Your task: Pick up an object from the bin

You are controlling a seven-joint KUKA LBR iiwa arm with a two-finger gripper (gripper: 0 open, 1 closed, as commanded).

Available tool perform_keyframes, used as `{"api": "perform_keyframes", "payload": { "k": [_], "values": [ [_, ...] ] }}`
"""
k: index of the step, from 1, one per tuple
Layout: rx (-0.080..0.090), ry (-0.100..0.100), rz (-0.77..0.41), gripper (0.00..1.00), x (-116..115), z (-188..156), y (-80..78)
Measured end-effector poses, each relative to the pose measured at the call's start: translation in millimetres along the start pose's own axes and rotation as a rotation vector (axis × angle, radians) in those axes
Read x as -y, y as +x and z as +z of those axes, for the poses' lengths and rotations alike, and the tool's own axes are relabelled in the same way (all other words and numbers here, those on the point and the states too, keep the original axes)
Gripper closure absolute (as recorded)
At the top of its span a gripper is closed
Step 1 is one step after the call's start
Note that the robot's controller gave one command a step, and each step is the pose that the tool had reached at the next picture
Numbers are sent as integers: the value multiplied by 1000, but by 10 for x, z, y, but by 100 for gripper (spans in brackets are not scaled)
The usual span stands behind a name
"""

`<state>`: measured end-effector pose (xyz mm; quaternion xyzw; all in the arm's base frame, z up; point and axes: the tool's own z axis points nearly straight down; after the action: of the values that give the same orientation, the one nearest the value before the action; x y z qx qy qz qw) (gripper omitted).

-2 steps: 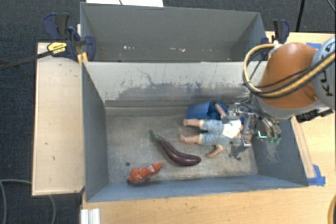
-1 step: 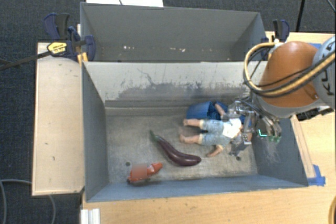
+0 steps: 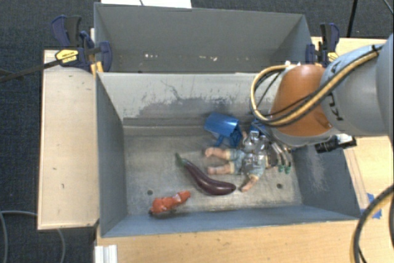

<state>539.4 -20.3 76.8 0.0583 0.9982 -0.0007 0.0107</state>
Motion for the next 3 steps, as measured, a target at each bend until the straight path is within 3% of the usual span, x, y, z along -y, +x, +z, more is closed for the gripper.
{"api": "perform_keyframes", "payload": {
  "k": [1,2,3],
  "values": [
    [0,0,-1,100,0,0,0],
    [-26,0,9,100,-21,-391,15],
    [-23,0,-12,100,-36,-869,-33]
  ]
}}
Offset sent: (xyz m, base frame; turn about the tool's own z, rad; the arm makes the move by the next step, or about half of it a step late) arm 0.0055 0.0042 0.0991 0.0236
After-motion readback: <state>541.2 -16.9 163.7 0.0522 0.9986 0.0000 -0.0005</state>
